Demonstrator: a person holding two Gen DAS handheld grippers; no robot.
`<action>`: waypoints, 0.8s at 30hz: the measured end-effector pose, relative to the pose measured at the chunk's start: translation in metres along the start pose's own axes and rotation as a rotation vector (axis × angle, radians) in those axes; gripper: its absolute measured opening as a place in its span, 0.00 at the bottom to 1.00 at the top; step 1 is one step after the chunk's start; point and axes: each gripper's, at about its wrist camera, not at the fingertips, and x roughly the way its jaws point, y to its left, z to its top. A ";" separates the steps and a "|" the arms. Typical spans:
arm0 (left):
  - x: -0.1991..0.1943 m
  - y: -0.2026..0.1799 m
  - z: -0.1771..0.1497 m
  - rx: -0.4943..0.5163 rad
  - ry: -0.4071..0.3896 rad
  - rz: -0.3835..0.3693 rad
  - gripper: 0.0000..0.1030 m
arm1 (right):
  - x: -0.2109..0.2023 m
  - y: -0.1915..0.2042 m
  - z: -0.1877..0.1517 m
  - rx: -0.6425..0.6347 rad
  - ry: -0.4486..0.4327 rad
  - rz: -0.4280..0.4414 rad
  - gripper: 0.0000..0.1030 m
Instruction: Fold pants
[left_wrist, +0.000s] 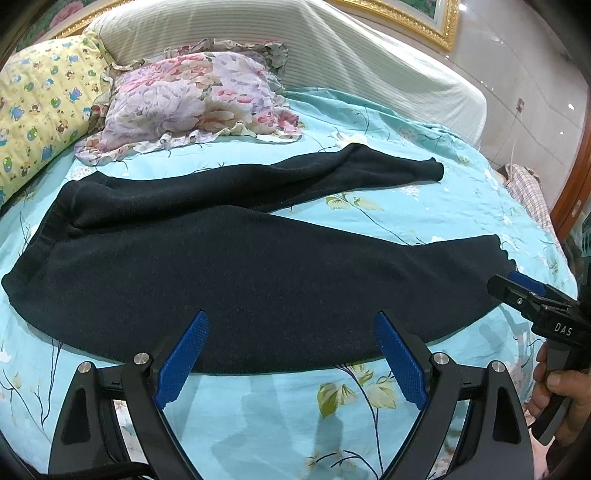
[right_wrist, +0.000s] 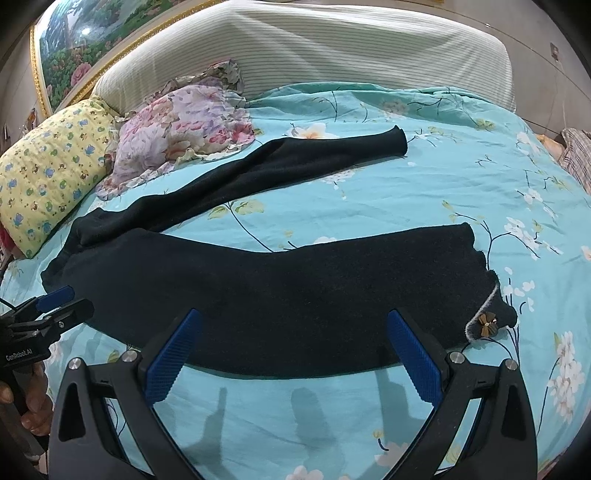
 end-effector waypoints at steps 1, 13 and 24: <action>0.000 0.000 0.000 -0.001 0.000 -0.001 0.89 | 0.000 0.000 0.000 0.004 0.001 -0.001 0.98; 0.003 -0.003 0.001 0.005 0.010 0.000 0.89 | 0.001 -0.005 0.000 0.021 0.009 0.000 0.98; 0.011 -0.008 0.008 0.017 0.026 -0.009 0.89 | 0.002 -0.006 0.000 0.031 0.010 0.019 0.98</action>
